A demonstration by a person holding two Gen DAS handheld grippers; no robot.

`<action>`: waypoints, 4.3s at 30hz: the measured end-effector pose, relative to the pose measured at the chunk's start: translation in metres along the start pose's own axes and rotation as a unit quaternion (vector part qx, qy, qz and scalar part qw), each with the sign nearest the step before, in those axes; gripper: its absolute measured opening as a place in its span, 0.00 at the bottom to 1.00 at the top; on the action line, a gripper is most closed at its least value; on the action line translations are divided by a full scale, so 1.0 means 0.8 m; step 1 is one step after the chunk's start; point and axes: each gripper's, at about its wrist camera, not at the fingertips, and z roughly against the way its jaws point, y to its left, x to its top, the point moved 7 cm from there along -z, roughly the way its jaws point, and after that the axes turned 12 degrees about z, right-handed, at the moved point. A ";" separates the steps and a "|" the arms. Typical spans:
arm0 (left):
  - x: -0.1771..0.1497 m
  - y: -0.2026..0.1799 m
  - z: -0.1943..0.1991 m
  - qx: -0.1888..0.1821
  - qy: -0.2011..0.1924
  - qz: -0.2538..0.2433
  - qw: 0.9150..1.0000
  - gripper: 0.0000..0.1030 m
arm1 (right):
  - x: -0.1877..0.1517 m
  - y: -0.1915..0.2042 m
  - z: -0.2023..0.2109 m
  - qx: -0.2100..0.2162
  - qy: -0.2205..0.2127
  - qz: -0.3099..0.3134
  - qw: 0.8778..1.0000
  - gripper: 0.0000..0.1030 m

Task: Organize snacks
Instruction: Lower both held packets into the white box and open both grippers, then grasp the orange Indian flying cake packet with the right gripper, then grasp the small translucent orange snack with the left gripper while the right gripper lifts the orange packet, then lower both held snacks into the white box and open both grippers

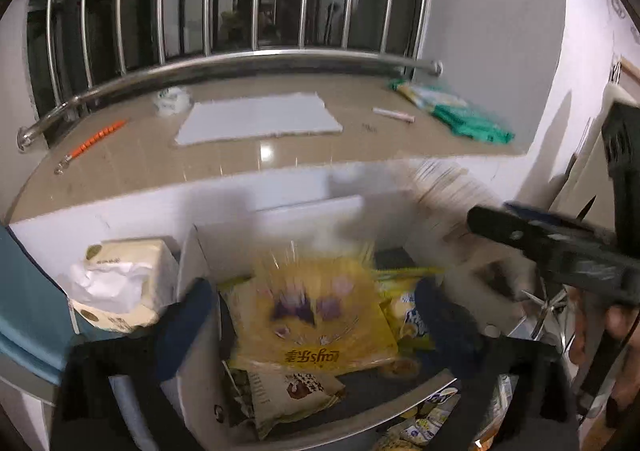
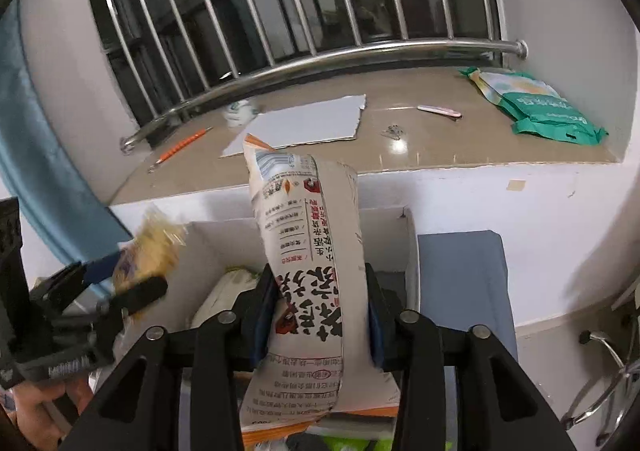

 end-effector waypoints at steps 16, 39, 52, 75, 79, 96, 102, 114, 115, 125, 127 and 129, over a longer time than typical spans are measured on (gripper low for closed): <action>-0.052 0.007 0.086 -0.022 -0.041 -0.010 0.999 1.00 | -0.023 0.019 0.087 0.023 -0.057 0.029 0.998 1.00; -0.280 -0.015 0.235 -0.096 -0.056 -0.010 0.994 1.00 | -0.320 0.070 0.200 -0.018 0.004 0.021 1.000 1.00; -0.307 0.017 0.221 -0.088 -0.032 0.017 0.995 1.00 | -0.324 0.087 0.109 -0.044 0.078 0.075 0.993 1.00; -0.304 -0.022 0.125 -0.099 0.055 -0.071 0.991 1.00 | -0.294 0.060 0.152 0.024 0.012 -0.002 1.000 0.60; -0.289 -0.035 0.077 -0.099 0.086 -0.082 0.988 1.00 | -0.294 0.051 0.189 0.041 -0.020 -0.030 0.998 0.60; -0.269 -0.023 -0.006 -0.079 0.140 -0.067 0.985 0.63 | -0.298 0.023 0.228 0.058 -0.068 -0.078 0.993 0.60; -0.257 -0.014 0.038 -0.079 0.082 -0.063 0.992 0.21 | -0.297 0.028 0.223 0.061 -0.065 -0.070 0.994 0.60; -0.201 0.007 0.140 -0.118 -0.017 -0.017 0.993 0.16 | -0.271 0.061 0.213 0.078 -0.067 -0.032 0.994 0.60; -0.196 0.009 0.153 -0.121 -0.030 -0.015 0.992 0.16 | -0.264 0.065 0.211 0.080 -0.067 -0.025 0.994 0.60; -0.068 0.025 0.149 -0.063 -0.106 -0.012 0.992 0.16 | -0.107 0.104 0.127 0.076 -0.054 0.056 0.994 0.60; -0.050 0.024 0.130 -0.051 -0.099 -0.022 0.993 0.16 | -0.075 0.107 0.099 0.071 -0.046 0.070 0.994 0.60; -0.037 0.028 0.116 -0.043 -0.096 -0.027 0.994 0.16 | -0.042 0.105 0.061 0.067 -0.026 0.073 0.995 0.60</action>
